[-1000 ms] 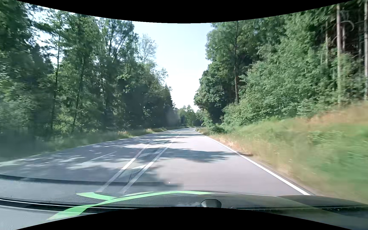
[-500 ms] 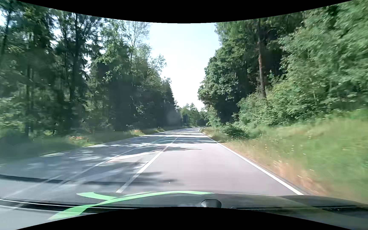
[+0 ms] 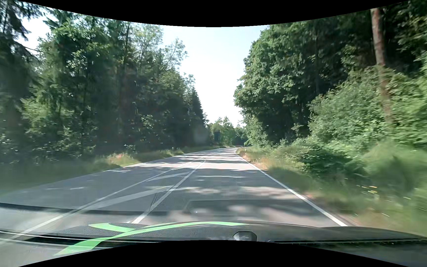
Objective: Follow the waypoints while adhering to traffic rules and regulations
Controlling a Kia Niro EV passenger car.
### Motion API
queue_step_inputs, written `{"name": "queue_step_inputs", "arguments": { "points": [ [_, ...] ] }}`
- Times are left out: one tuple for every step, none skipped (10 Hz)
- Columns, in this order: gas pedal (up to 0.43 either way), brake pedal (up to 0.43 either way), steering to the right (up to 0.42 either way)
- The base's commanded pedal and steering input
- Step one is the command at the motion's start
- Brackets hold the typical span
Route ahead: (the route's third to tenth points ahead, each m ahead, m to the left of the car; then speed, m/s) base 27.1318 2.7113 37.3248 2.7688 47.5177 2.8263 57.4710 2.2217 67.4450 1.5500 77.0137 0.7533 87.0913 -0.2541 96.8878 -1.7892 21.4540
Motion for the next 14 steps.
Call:
{"name": "queue_step_inputs", "arguments": {
  "points": [
    [0.118, 0.0, -0.008],
    [0.13, 0.0, -0.005],
    [0.13, 0.0, -0.002],
    [0.118, 0.0, 0.0],
    [0.11, 0.0, 0.0],
    [0.079, 0.0, 0.001],
    [0.079, 0.0, 0.002],
    [0.079, 0.0, 0.002],
    [0.079, 0.0, 0.002],
    [0.079, 0.0, 0.001],
    [0.079, 0.0, 0.002],
    [0.079, 0.0, 0.003],
    [0.079, 0.0, 0.007],
    [0.079, 0.0, 0.007]
  ]
}}
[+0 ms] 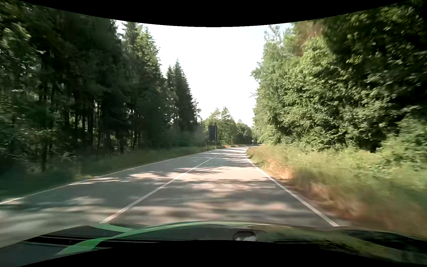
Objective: Follow the waypoints while adhering to traffic rules and regulations
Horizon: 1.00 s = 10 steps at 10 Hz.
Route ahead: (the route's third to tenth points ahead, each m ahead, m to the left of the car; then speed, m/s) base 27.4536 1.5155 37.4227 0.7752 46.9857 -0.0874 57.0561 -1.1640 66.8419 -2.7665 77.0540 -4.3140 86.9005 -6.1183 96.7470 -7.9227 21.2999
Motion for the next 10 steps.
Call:
{"name": "queue_step_inputs", "arguments": {
  "points": [
    [0.079, 0.0, 0.006],
    [0.079, 0.0, 0.006],
    [0.079, 0.0, 0.007],
    [0.079, 0.0, 0.007],
    [0.079, 0.0, 0.008],
    [0.079, 0.0, 0.013],
    [0.079, 0.0, 0.014],
    [0.079, 0.0, 0.011],
    [0.079, 0.0, 0.01],
    [0.079, 0.0, 0.01]
  ]
}}
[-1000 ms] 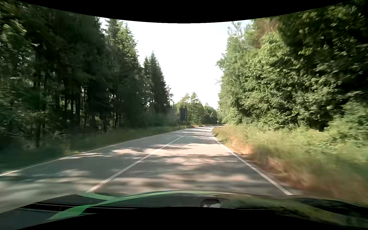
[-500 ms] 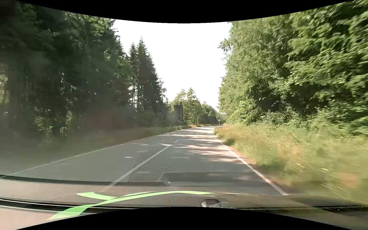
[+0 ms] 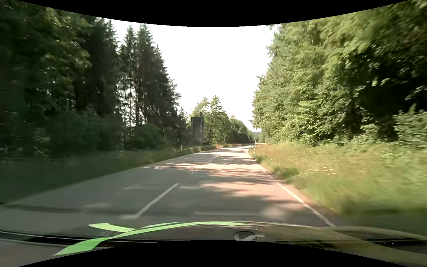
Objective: Follow the waypoints while adhering to traffic rules and regulations
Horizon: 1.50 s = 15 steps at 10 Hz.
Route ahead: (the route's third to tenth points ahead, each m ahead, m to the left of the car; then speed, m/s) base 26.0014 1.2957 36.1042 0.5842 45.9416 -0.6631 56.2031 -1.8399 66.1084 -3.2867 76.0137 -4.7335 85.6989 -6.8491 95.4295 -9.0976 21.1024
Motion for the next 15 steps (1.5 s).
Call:
{"name": "queue_step_inputs", "arguments": {
  "points": [
    [0.087, 0.0, 0.01],
    [0.087, 0.0, 0.01],
    [0.087, 0.0, 0.01],
    [0.087, 0.0, 0.01],
    [0.087, 0.0, 0.01],
    [0.087, 0.0, 0.01],
    [0.098, 0.0, 0.013],
    [0.118, 0.0, 0.014],
    [0.13, 0.0, 0.014],
    [0.138, 0.0, 0.014],
    [0.157, 0.0, 0.014],
    [0.169, 0.0, 0.013],
    [0.169, 0.0, 0.012],
    [0.177, 0.0, 0.012],
    [0.189, 0.0, 0.012]
  ]
}}
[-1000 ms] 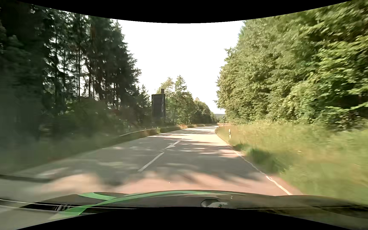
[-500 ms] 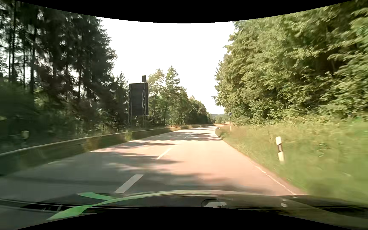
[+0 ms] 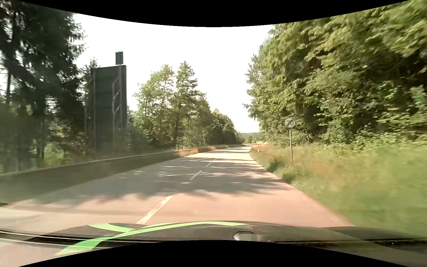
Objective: Follow the waypoints while adhering to traffic rules and regulations
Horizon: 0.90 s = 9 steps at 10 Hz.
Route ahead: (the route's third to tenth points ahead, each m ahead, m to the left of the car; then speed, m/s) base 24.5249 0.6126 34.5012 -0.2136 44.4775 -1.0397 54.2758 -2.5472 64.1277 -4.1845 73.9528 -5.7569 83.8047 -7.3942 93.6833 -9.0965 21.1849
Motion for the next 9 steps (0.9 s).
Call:
{"name": "queue_step_inputs", "arguments": {
  "points": [
    [0.189, 0.0, 0.012],
    [0.197, 0.0, 0.011],
    [0.209, 0.0, 0.011],
    [0.22, 0.0, 0.011],
    [0.22, 0.0, 0.011],
    [0.22, 0.0, 0.011],
    [0.197, 0.0, 0.011],
    [0.15, 0.0, 0.011],
    [0.13, 0.0, 0.012]
  ]
}}
